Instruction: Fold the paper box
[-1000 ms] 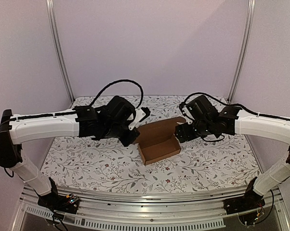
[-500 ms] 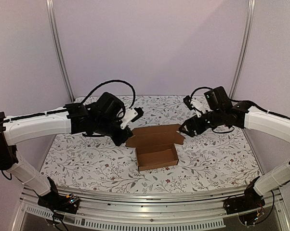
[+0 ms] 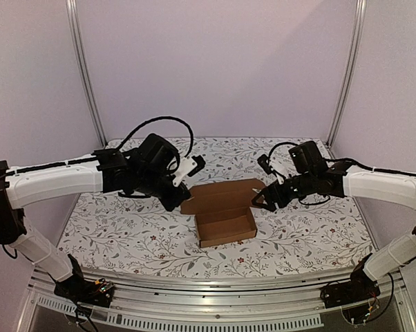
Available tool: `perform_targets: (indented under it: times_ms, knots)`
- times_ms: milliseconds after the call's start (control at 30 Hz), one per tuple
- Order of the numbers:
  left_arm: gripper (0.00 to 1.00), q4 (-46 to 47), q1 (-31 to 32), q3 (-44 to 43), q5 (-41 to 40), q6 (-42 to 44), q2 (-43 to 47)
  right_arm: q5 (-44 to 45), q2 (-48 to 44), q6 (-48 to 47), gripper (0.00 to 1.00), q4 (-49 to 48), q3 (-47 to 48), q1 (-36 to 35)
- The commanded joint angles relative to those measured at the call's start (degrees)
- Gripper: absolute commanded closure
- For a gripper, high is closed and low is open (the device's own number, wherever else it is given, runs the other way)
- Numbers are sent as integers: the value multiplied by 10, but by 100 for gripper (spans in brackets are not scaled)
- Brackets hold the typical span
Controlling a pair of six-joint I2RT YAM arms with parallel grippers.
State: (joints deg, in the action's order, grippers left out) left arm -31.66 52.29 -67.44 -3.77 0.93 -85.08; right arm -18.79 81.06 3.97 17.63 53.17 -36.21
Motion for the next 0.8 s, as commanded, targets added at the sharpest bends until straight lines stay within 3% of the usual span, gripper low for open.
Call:
perform_targets:
  times_ms: [0, 367, 767]
  knots:
    - [100, -4, -8, 7, 6, -4, -13, -2, 7, 5, 27, -50, -18, 1]
    - [100, -9, -9, 7, -2, -7, -16, -8, 26, 2, 45, -77, -31, 1]
    - [100, -20, -14, 5, -20, -29, -27, 4, 22, 13, 73, -86, -45, -3]
